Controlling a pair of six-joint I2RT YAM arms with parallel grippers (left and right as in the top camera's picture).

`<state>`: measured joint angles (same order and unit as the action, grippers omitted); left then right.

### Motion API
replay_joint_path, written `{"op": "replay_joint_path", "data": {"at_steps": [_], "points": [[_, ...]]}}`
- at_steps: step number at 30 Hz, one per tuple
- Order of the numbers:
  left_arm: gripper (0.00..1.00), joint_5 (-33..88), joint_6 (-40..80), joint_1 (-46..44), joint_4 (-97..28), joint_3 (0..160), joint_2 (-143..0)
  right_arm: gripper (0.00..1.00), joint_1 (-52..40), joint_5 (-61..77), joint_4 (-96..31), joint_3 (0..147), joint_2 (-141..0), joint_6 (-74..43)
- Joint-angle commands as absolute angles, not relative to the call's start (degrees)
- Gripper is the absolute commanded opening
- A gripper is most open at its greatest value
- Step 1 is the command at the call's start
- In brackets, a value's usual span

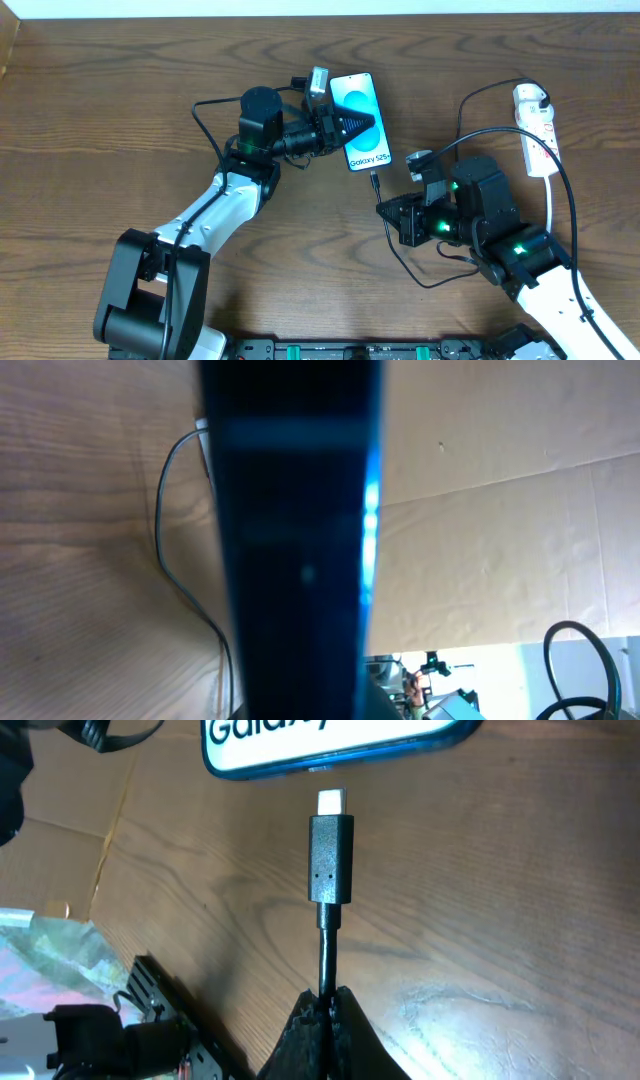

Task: Plug charger to phone and switch on socket

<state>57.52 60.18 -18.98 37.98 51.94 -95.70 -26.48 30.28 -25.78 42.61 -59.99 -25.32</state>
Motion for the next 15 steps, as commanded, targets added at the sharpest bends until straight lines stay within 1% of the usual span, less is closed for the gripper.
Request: {"op": "replay_joint_path", "data": {"at_steps": [1,15], "points": [[0.08,57.8,58.1,-19.0,38.9,51.9,-95.5,0.01,-26.3,30.4,-26.0,42.6,-60.1,-25.9],[0.07,57.8,58.1,-19.0,38.9,51.9,-95.5,0.01,-26.3,30.3,-23.8,42.6,-60.1,-25.8]]}}
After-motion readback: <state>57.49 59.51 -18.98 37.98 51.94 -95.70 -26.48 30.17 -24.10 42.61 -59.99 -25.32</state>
